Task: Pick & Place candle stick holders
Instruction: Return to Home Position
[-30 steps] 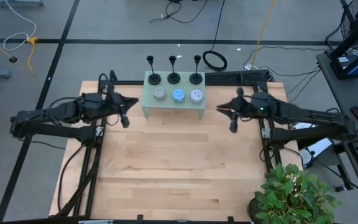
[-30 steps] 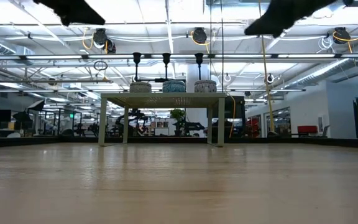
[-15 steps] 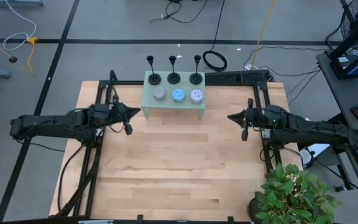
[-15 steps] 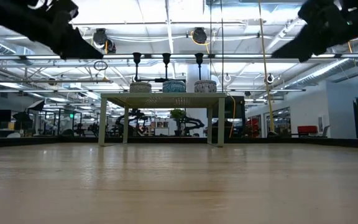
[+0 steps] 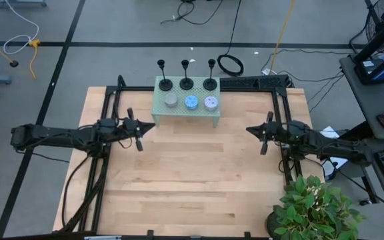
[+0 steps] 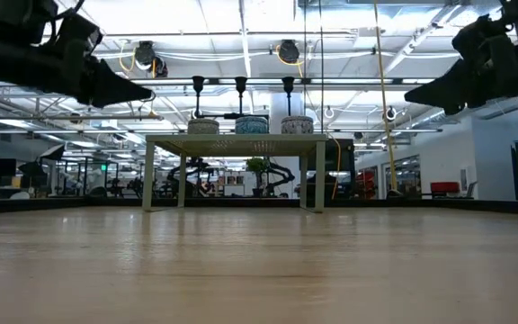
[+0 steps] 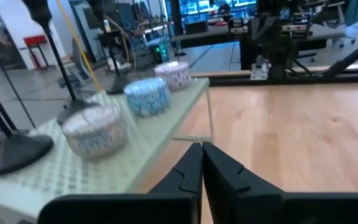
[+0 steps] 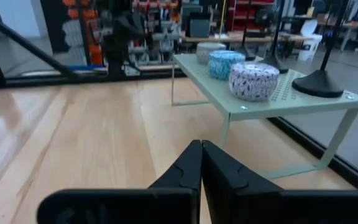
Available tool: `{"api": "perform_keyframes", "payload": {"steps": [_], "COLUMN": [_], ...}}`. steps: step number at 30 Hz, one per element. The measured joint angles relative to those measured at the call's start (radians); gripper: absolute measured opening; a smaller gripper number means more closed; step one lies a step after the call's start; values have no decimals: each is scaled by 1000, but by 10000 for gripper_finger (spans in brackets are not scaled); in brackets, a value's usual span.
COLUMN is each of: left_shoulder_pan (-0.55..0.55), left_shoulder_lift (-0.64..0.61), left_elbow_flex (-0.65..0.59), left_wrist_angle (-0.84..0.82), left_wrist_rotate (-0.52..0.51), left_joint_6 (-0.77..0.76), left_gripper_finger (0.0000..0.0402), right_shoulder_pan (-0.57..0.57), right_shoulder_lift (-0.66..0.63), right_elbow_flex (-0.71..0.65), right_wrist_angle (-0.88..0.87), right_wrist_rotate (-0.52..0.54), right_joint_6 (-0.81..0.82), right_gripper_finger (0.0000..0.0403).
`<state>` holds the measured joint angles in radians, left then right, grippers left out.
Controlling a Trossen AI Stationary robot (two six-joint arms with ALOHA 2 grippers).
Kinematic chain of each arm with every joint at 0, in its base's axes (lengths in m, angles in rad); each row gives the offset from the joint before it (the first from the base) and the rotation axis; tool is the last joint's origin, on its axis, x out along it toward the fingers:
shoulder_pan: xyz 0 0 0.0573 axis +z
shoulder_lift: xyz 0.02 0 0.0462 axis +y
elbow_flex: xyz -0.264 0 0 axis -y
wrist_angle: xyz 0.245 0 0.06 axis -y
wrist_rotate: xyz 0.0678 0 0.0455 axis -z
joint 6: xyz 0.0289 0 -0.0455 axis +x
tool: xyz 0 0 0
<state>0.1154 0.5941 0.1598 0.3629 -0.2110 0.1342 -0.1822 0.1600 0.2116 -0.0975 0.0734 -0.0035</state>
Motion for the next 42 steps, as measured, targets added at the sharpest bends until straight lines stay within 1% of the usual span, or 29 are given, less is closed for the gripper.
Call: {"api": "perform_keyframes", "payload": {"steps": [4,7,9,14,16,20,23,28,31,36,39,42], "left_shoulder_pan": [0,0,0,0,0,0,0,0,0,-17,-40,-63], "left_shoulder_lift": [0,0,0,1,1,1,1,1,-1,-45,-90,-152], "left_elbow_flex": [-61,-111,-144,-145,-145,-144,-144,-144,-144,-144,-144,-143], "left_wrist_angle": [89,214,291,291,282,268,241,182,176,150,117,38], "left_wrist_rotate": [20,22,28,28,28,29,29,30,30,30,28,14], "left_joint_6": [-6,15,28,29,21,18,4,-43,-67,-81,-73,-60], "left_gripper_finger": [14,4,6,22,19,5,7,26,22,4,13,17], "right_shoulder_pan": [0,0,0,0,0,0,0,0,0,0,0,0], "right_shoulder_lift": [-57,-81,-88,-93,-93,-93,-93,-93,-93,-93,-93,-93], "right_elbow_flex": [-65,-96,-107,-137,-152,-157,-158,-159,-159,-160,-160,-160], "right_wrist_angle": [62,84,87,126,152,150,146,146,146,146,146,146], "right_wrist_rotate": [0,0,-1,-9,-32,-103,-103,-101,-102,-102,-102,-102], "right_joint_6": [20,40,45,46,48,48,68,110,115,114,115,115], "right_gripper_finger": [4,4,4,4,4,4,4,4,4,4,4,4]}}
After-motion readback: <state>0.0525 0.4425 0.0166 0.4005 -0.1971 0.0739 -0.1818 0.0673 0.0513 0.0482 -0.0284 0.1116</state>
